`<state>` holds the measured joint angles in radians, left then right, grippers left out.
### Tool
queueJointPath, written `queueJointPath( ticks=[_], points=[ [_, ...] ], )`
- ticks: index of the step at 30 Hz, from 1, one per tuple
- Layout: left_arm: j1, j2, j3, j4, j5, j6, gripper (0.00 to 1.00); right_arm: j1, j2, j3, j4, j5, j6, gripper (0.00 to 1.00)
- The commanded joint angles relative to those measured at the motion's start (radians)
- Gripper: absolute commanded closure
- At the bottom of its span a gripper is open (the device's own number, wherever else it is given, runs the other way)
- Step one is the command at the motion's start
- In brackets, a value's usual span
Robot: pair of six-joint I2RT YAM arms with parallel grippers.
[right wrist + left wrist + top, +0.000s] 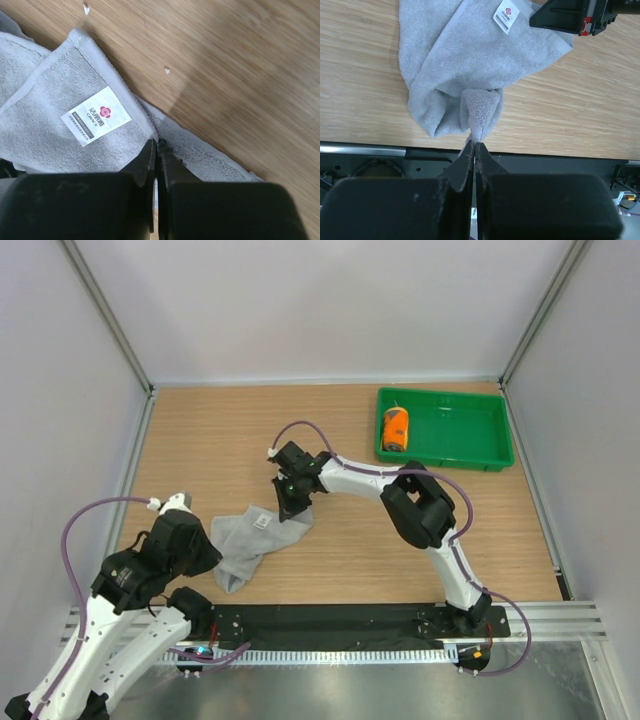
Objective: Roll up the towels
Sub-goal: Flatten the towel
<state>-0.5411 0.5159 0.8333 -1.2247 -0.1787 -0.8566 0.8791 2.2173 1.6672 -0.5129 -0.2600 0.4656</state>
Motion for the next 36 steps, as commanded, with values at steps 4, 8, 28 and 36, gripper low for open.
queueJointPath(
  ticks=[4, 8, 28, 36],
  points=[
    [0.001, 0.012, 0.035, 0.002, -0.002, 0.017, 1.0, 0.0, -0.126, -0.069, -0.009, 0.048, -0.008, 0.99],
    [0.001, 0.064, 0.122, 0.017, 0.011, 0.097, 1.0, -0.032, -0.313, -0.132, -0.019, 0.126, 0.001, 0.99],
    [0.001, 0.311, 0.332, 0.068, -0.059, 0.337, 1.0, -0.173, -1.238, -0.366, -0.363, 0.512, 0.057, 0.99],
    [0.006, 0.458, 0.452, 0.117, -0.128, 0.459, 1.0, -0.181, -1.174, -0.368, -0.444, 0.676, 0.097, 0.99]
  ],
)
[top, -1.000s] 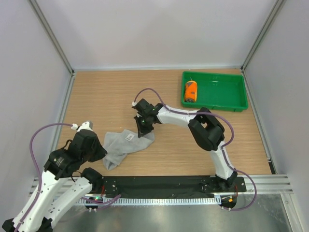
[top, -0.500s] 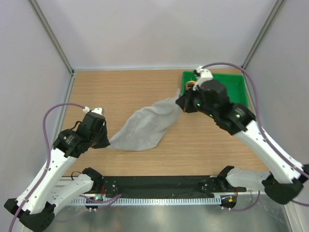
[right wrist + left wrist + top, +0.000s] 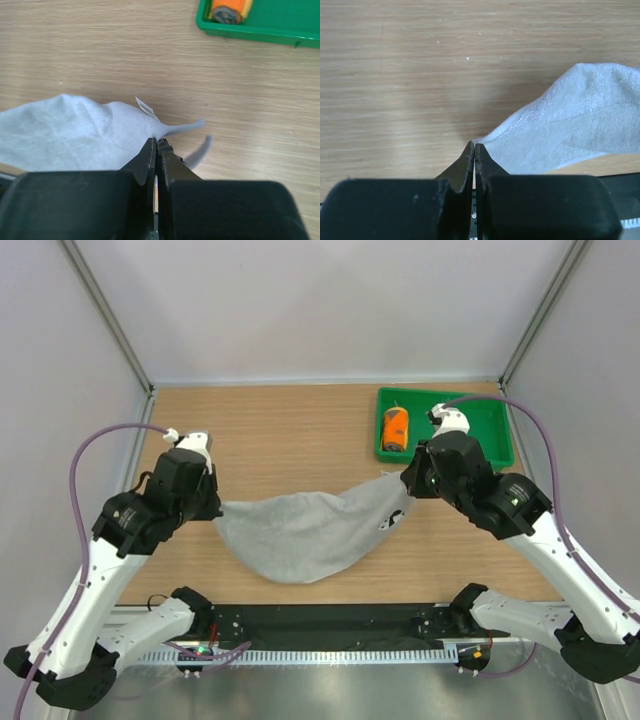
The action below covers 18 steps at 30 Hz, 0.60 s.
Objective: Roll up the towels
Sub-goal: Flatten the towel
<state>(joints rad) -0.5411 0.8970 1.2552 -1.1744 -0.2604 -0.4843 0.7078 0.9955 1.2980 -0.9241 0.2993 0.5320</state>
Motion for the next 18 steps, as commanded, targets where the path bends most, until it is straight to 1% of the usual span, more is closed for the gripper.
queueJointPath(
  ticks=[1, 2, 3, 4, 5, 6, 7, 8, 9, 10, 11, 12, 13, 16, 18],
  points=[
    [0.012, 0.112, 0.033, 0.084, -0.043, 0.098, 1.0, -0.034, 0.096, -0.009, -0.033, 0.113, 0.036, 0.99],
    [0.024, 0.158, 0.036, 0.088, -0.03, 0.119, 1.0, -0.051, 0.112, -0.05, -0.029, 0.11, 0.052, 0.99],
    [0.056, 0.198, 0.032, 0.096, 0.027, 0.133, 1.0, -0.062, 0.124, -0.08, 0.0, 0.097, 0.06, 0.99],
    [0.082, 0.28, 0.027, 0.105, 0.051, 0.147, 1.0, -0.079, 0.127, -0.115, 0.025, 0.057, 0.069, 0.99],
    [0.108, 0.316, 0.021, 0.114, 0.075, 0.17, 1.0, -0.086, 0.135, -0.187, 0.046, 0.043, 0.08, 0.99],
    [0.171, 0.348, -0.003, 0.13, 0.123, 0.183, 0.97, -0.088, 0.141, -0.216, 0.08, 0.029, 0.101, 0.99],
    [0.199, 0.418, -0.013, 0.133, 0.141, 0.196, 0.91, -0.091, 0.149, -0.245, 0.091, 0.006, 0.111, 0.96],
    [0.217, 0.443, -0.02, 0.137, 0.142, 0.197, 0.54, -0.091, 0.176, -0.29, 0.097, 0.0, 0.121, 0.83],
    [0.233, 0.471, -0.02, 0.136, 0.119, 0.175, 0.39, -0.091, 0.189, -0.307, 0.109, -0.008, 0.129, 0.26],
    [0.236, 0.496, -0.011, 0.137, 0.119, 0.165, 0.28, -0.093, 0.207, -0.316, 0.114, -0.012, 0.126, 0.03],
    [0.236, 0.493, -0.013, 0.143, 0.131, 0.156, 0.05, -0.093, 0.219, -0.319, 0.117, -0.006, 0.123, 0.0],
    [0.236, 0.484, -0.014, 0.165, 0.144, 0.132, 0.0, -0.093, 0.23, -0.318, 0.119, -0.003, 0.117, 0.0],
    [0.236, 0.47, -0.023, 0.174, 0.171, 0.118, 0.0, -0.091, 0.232, -0.313, 0.119, 0.003, 0.105, 0.0],
    [0.237, 0.389, -0.034, 0.157, 0.178, 0.037, 0.0, -0.094, 0.218, -0.286, 0.105, 0.05, 0.088, 0.0],
    [0.231, 0.298, -0.086, 0.17, 0.216, -0.028, 0.01, -0.097, 0.219, -0.279, 0.111, 0.061, 0.082, 0.0]
  ],
)
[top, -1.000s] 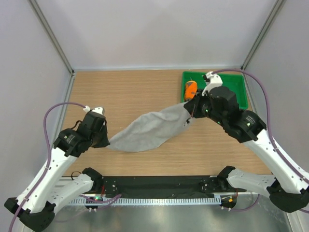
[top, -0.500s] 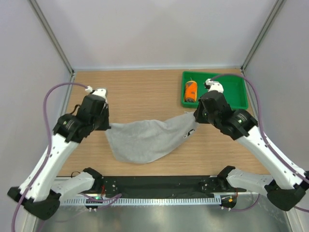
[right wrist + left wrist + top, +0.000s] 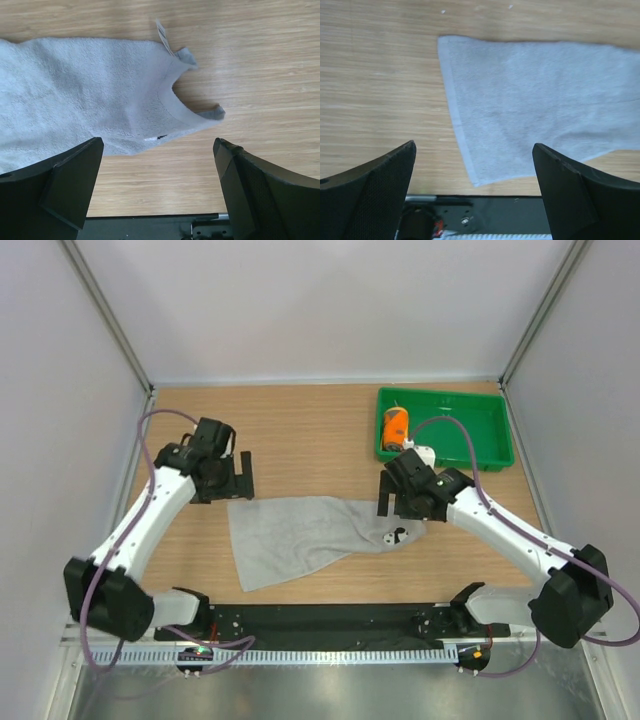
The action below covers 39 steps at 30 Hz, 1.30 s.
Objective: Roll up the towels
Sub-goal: Flatten the towel
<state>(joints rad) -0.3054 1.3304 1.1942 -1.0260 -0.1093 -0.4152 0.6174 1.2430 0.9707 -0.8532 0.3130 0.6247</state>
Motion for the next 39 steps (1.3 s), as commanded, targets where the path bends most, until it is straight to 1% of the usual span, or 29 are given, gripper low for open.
queueJointPath(
  ticks=[1, 2, 3, 4, 5, 6, 8, 9, 10, 11, 12, 13, 15, 16, 17, 19, 20, 23, 26, 30, 34, 36, 38, 39],
  points=[
    [-0.009, -0.169, -0.06, 0.061, 0.094, -0.167, 0.02, -0.008, -0.014, 0.045, 0.051, 0.043, -0.016, 0.0],
    [-0.02, -0.201, -0.129, 0.084, 0.153, -0.2, 0.05, -0.015, -0.002, 0.04, 0.074, 0.028, -0.019, 0.0],
    [-0.024, -0.261, -0.163, 0.093, 0.158, -0.239, 0.05, -0.028, 0.015, 0.042, 0.077, 0.017, -0.02, 0.0],
    [-0.027, -0.287, -0.198, 0.115, 0.158, -0.308, 0.08, -0.034, 0.051, 0.055, 0.082, 0.008, -0.031, 0.0],
    [-0.032, -0.313, -0.234, 0.139, 0.172, -0.341, 0.1, -0.036, 0.065, 0.06, 0.094, 0.006, -0.036, 0.0],
    [-0.049, -0.341, -0.308, 0.159, 0.184, -0.362, 0.11, -0.042, 0.081, 0.066, 0.103, 0.008, -0.045, 0.0],
    [-0.07, -0.344, -0.369, 0.199, 0.183, -0.423, 0.16, -0.062, 0.117, 0.088, 0.141, -0.017, -0.071, 0.0],
    [-0.108, -0.336, -0.404, 0.207, 0.174, -0.434, 0.16, -0.067, 0.13, 0.094, 0.157, -0.037, -0.08, 0.01],
    [-0.129, -0.308, -0.419, 0.214, 0.165, -0.454, 0.17, -0.067, 0.145, 0.105, 0.175, -0.101, -0.089, 0.03],
    [-0.15, -0.294, -0.433, 0.259, 0.163, -0.483, 0.17, -0.068, 0.179, 0.124, 0.202, -0.129, -0.097, 0.06],
    [-0.194, -0.275, -0.458, 0.286, 0.166, -0.503, 0.17, -0.068, 0.2, 0.134, 0.215, -0.152, -0.1, 0.07],
    [-0.211, -0.246, -0.467, 0.308, 0.163, -0.517, 0.18, -0.068, 0.228, 0.151, 0.221, -0.178, -0.1, 0.09],
    [-0.248, -0.214, -0.481, 0.362, 0.134, -0.545, 0.17, -0.068, 0.309, 0.158, 0.247, -0.205, -0.1, 0.16],
    [-0.262, -0.192, -0.495, 0.377, 0.126, -0.551, 0.18, -0.068, 0.334, 0.154, 0.264, -0.25, -0.1, 0.19],
    [-0.262, -0.186, -0.508, 0.392, 0.125, -0.554, 0.18, -0.07, 0.355, 0.148, 0.296, -0.27, -0.097, 0.26],
    [-0.264, -0.177, -0.547, 0.428, 0.114, -0.562, 0.19, -0.068, 0.421, 0.126, 0.333, -0.301, -0.089, 0.3],
    [-0.262, -0.175, -0.559, 0.437, 0.115, -0.566, 0.19, -0.068, 0.446, 0.12, 0.351, -0.301, -0.088, 0.36],
    [-0.262, -0.168, -0.606, 0.474, 0.117, -0.583, 0.2, -0.071, 0.503, 0.083, 0.394, -0.333, -0.08, 0.4],
    [-0.262, -0.169, -0.648, 0.486, 0.082, -0.599, 0.21, -0.082, 0.538, 0.06, 0.42, -0.344, -0.077, 0.4],
    [-0.262, -0.178, -0.663, 0.486, 0.053, -0.6, 0.21, -0.137, 0.59, 0.062, 0.451, -0.362, -0.077, 0.4],
    [-0.255, -0.159, -0.656, 0.471, 0.039, -0.583, 0.21, -0.253, 0.604, 0.097, 0.459, -0.344, -0.085, 0.4],
    [-0.248, -0.151, -0.656, 0.468, 0.036, -0.568, 0.21, -0.284, 0.581, 0.115, 0.438, -0.324, -0.101, 0.36],
    [-0.241, -0.145, -0.656, 0.463, 0.031, -0.553, 0.21, -0.309, 0.52, 0.14, 0.404, -0.318, -0.117, 0.28],
    [-0.241, -0.146, -0.653, 0.457, 0.027, -0.547, 0.22, -0.311, 0.491, 0.146, 0.389, -0.278, -0.135, 0.24]
  ],
)
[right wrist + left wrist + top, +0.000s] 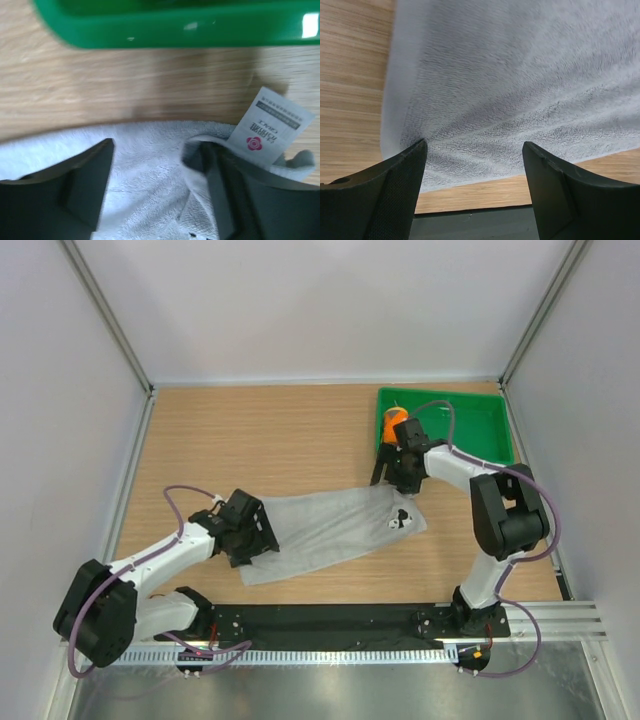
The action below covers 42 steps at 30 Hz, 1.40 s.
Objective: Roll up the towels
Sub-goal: Flatten the towel
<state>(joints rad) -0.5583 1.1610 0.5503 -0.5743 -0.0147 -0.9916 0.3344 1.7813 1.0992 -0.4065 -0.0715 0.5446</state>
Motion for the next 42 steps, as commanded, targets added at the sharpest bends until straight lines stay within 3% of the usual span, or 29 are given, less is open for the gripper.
queueJointPath(
  ticks=[1, 4, 14, 17, 20, 32, 35, 37, 41, 42],
  points=[
    [0.012, 0.013, -0.004, -0.001, -0.068, 0.036, 0.22, -0.026, -0.08, 0.019, -0.069, 0.119, -0.058, 0.15],
    [0.008, -0.014, 0.005, -0.022, -0.077, 0.056, 0.22, -0.026, -0.236, -0.011, -0.124, 0.122, -0.049, 0.06],
    [-0.14, -0.174, 0.094, -0.225, -0.281, -0.068, 0.21, -0.028, -0.657, -0.186, -0.278, 0.191, 0.024, 0.02],
    [-0.161, -0.26, 0.114, -0.307, -0.349, -0.126, 0.21, -0.026, -0.677, -0.2, -0.317, 0.196, 0.037, 0.02],
    [-0.163, -0.244, 0.099, -0.384, -0.352, -0.198, 0.2, -0.026, -0.652, -0.203, -0.342, 0.199, 0.035, 0.02],
    [-0.192, -0.239, -0.095, -0.289, -0.327, -0.303, 0.23, -0.028, -0.646, -0.26, -0.328, 0.171, 0.048, 0.02],
    [-0.193, -0.235, -0.096, -0.25, -0.337, -0.289, 0.28, -0.028, -0.674, -0.298, -0.325, 0.185, 0.064, 0.02],
    [-0.192, -0.212, -0.095, -0.207, -0.337, -0.265, 0.37, -0.047, -0.677, -0.321, -0.333, 0.205, 0.071, 0.01],
    [-0.193, -0.126, -0.099, -0.124, -0.285, -0.236, 0.6, -0.115, -0.678, -0.349, -0.324, 0.124, 0.106, 0.01],
    [-0.193, -0.104, -0.101, -0.107, -0.278, -0.233, 0.75, -0.126, -0.683, -0.372, -0.316, 0.092, 0.116, 0.03]
  ],
)
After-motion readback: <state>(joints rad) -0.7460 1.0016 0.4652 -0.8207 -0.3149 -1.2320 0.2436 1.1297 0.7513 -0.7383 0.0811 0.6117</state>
